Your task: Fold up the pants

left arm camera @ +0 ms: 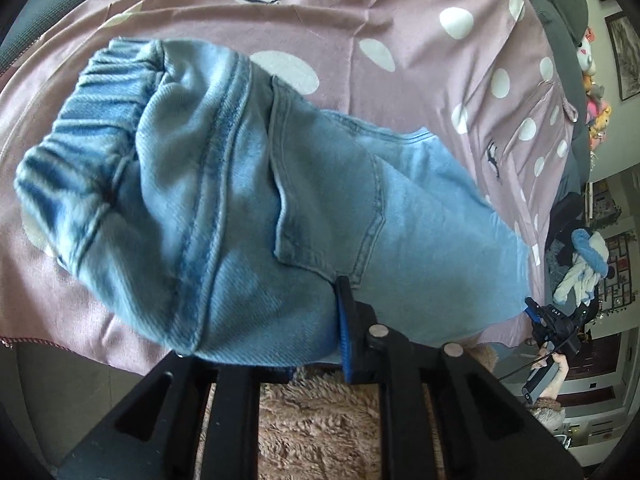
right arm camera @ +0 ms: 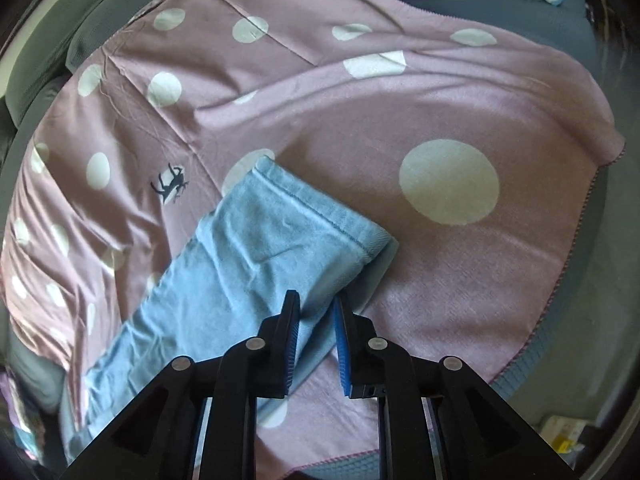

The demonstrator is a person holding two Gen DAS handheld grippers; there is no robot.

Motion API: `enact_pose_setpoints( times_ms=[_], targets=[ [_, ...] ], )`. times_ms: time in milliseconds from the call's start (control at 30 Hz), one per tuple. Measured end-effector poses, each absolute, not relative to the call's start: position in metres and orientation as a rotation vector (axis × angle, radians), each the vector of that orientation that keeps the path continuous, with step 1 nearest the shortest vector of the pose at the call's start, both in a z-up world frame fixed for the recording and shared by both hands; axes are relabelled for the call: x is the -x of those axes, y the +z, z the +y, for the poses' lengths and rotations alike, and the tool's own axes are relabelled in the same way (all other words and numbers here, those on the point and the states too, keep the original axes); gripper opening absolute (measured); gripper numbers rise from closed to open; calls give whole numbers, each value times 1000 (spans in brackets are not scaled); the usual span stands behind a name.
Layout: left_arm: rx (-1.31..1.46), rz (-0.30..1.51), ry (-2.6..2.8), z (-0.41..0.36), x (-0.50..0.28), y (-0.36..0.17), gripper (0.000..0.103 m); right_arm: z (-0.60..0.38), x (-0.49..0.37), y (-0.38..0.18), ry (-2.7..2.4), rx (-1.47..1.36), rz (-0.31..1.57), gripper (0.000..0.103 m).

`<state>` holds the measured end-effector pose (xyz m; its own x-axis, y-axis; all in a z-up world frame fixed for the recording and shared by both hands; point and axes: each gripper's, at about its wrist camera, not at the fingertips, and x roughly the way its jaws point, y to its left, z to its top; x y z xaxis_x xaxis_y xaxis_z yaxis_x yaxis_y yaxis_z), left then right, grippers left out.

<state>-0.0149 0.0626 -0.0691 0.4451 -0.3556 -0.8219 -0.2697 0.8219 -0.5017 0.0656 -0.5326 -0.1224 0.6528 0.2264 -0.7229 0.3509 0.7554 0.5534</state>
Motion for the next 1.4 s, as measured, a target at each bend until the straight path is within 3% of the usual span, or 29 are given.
enact_pose_setpoints(
  times_ms=[100,267,467,567,667,733,800,867,933,1067,1133,1233,1400],
  targets=[
    [654,1119,-51,64,20,-66,14,-529,-70,-122,-103,-702,881,7],
    [592,1138,-40,57,26,-62,15,-533,-56,-108,-112,-728,810,5],
    [637,1153,-28,61,25,-79,16,-520,-64,-124,-164,-621,863,4],
    [578,1163,-6,56,26,-67,23,-511,-70,-116,-198,-535,896,4],
    [474,1143,66,51,32,-47,38,-500,-71,-100,-228,-451,904,5],
    [409,1116,124,54,37,-36,52,-488,-71,-85,-213,-407,885,9],
    [369,1090,184,62,42,-29,55,-475,-72,-72,-178,-377,867,26],
    [338,1074,247,73,45,-26,58,-453,-76,-54,-109,-338,847,37],
    [337,1060,286,85,45,-26,62,-427,-81,-38,-18,-296,826,38],
    [433,1053,279,112,45,-40,62,-363,-94,-13,192,-216,823,48],
    [517,1052,229,120,46,-50,36,-328,-100,-4,291,-170,836,48],
    [562,1058,212,119,53,-59,30,-284,-109,4,383,-103,841,48],
    [561,1082,191,113,60,-70,30,-224,-123,2,477,-1,870,48]
  ],
)
